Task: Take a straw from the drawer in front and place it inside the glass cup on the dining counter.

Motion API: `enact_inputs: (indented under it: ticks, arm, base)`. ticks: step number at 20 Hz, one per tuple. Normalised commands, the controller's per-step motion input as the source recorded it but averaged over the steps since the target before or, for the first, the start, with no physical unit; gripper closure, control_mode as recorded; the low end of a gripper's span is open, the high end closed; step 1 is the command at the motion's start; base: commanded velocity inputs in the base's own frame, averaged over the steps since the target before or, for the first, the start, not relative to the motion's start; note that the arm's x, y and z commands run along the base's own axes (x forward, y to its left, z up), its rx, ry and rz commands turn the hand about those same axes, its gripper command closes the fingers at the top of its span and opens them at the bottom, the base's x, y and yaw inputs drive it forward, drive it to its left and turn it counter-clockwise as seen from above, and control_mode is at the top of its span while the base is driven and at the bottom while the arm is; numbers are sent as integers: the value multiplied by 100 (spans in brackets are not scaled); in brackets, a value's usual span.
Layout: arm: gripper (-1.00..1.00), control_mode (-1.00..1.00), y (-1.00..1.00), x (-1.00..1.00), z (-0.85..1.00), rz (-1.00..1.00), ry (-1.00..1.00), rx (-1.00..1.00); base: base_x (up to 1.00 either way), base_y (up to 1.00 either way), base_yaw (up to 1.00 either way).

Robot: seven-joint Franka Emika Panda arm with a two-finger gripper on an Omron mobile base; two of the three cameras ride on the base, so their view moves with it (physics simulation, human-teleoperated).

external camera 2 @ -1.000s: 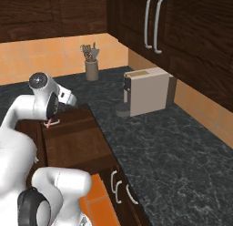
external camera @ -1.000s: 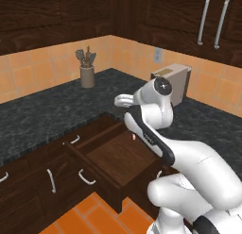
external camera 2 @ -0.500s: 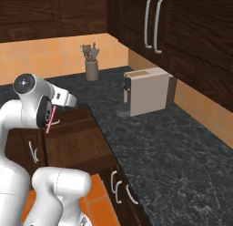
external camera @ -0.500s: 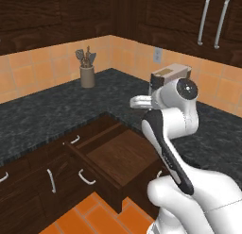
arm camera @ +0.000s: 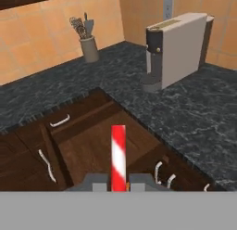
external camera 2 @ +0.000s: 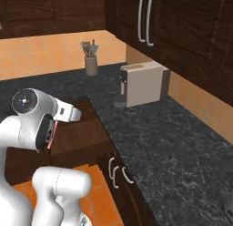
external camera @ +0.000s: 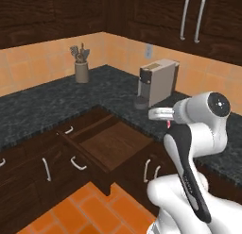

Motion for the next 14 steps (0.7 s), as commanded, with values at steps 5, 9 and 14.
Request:
enact_inputs:
  ticks: [5, 9, 14]
  arm:
    - [100, 100, 0, 0, 0, 0, 0, 0]
    - [100, 100, 0, 0, 0, 0, 0, 0]
    - [100, 100, 0, 0, 0, 0, 0, 0]
  base:
    - [-96, 5, 22]
    - [-36, 14, 97]
    - [-33, 17, 98]
